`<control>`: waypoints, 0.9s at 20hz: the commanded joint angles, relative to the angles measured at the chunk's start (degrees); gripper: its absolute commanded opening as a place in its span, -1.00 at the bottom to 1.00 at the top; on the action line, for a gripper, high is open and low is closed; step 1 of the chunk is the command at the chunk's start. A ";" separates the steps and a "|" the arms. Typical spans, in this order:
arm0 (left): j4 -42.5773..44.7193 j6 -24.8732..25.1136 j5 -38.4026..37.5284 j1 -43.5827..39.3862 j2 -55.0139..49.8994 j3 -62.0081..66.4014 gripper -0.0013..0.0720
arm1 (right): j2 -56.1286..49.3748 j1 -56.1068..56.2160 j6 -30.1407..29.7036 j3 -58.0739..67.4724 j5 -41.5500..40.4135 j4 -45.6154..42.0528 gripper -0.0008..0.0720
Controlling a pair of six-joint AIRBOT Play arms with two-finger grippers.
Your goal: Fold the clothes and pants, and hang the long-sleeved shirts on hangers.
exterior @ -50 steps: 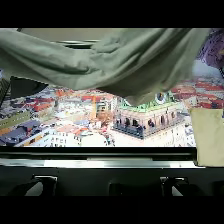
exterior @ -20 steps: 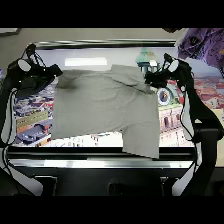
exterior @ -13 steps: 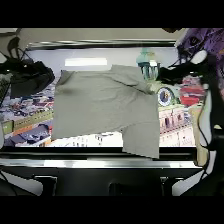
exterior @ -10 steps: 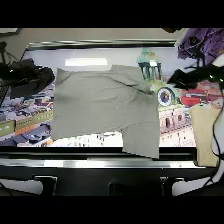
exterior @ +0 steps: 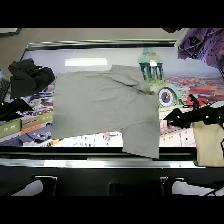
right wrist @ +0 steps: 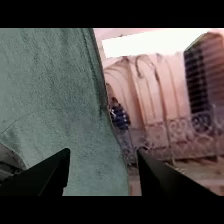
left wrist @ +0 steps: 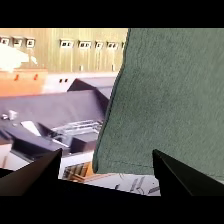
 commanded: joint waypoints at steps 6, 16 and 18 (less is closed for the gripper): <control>0.09 0.07 0.85 0.39 1.22 -2.60 0.75 | -6.08 3.87 -8.41 -3.26 -8.70 7.65 0.35; -7.74 3.54 1.33 6.69 4.04 -14.27 0.77 | -6.34 4.02 -10.71 -3.26 -6.38 10.01 -0.87; -14.12 7.58 4.63 11.23 6.08 -22.97 0.77 | -6.29 4.02 -10.43 -3.26 -6.32 10.34 -0.87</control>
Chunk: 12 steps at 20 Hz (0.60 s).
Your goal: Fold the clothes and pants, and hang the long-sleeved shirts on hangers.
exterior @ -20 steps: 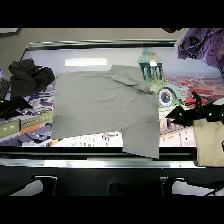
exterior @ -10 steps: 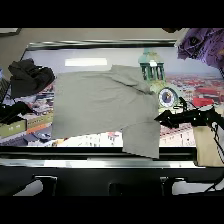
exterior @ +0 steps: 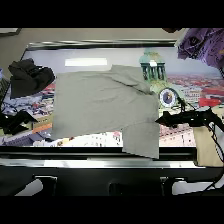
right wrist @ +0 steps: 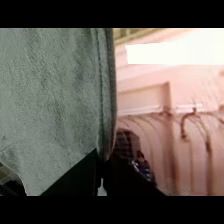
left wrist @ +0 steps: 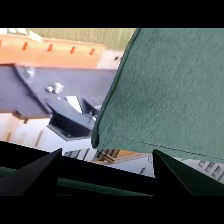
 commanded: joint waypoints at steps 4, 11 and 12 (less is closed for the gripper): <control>-11.78 11.85 7.98 7.15 1.95 -19.50 0.77 | 0.04 0.04 1.99 0.07 1.40 1.64 -0.87; -16.90 16.96 11.96 3.72 -3.32 -22.38 0.77 | 0.07 0.07 3.89 0.09 3.67 1.79 -0.87; -16.90 16.94 12.57 2.97 -3.67 -22.38 0.77 | 0.07 0.07 3.89 0.07 4.15 1.79 -0.87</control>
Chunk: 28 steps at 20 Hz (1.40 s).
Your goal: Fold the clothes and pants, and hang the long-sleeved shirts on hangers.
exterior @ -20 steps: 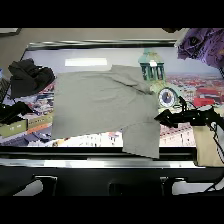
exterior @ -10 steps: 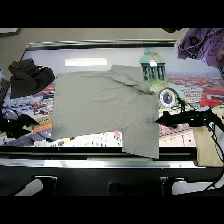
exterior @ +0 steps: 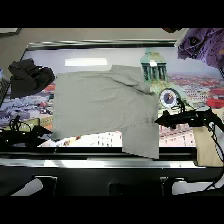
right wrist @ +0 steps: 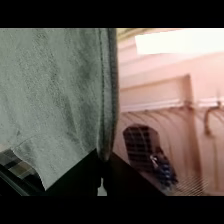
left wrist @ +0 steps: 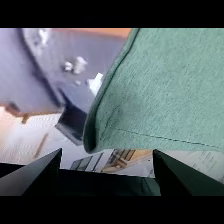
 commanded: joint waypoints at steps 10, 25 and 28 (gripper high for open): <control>-2.45 2.10 4.20 -6.82 -4.85 -0.70 -0.39 | 1.64 0.04 0.79 0.04 1.40 -0.04 -0.87; 5.35 -14.78 1.88 -15.23 -3.89 66.03 -0.93 | 12.63 20.98 16.76 56.68 -3.30 -34.01 -0.88; 14.91 -20.26 -1.53 -15.13 -2.03 87.03 -0.93 | 16.04 22.16 20.35 71.97 -1.09 -37.55 -0.88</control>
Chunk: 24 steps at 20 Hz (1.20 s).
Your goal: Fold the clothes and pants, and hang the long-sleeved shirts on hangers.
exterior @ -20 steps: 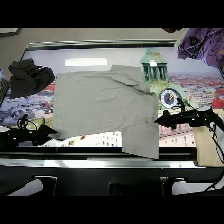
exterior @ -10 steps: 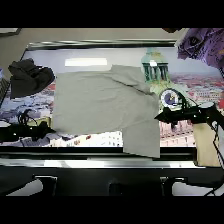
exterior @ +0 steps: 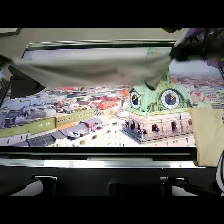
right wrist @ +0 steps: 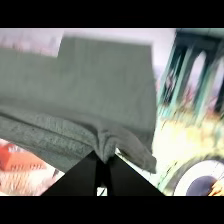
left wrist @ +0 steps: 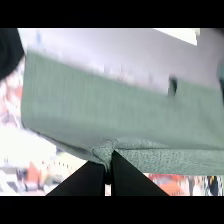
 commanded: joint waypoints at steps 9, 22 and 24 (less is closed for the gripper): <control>21.29 -11.98 -1.88 -0.48 28.87 7.41 -0.93 | 31.50 2.36 15.52 9.46 4.87 -12.20 -0.88; 15.13 -6.75 -10.62 -10.10 -6.88 5.68 -0.93 | 0.79 2.36 22.86 1.97 11.87 -12.04 -0.88; 16.98 -6.75 -8.44 -12.04 -17.68 5.73 -0.93 | -7.54 2.36 22.82 1.27 10.88 -12.04 -0.88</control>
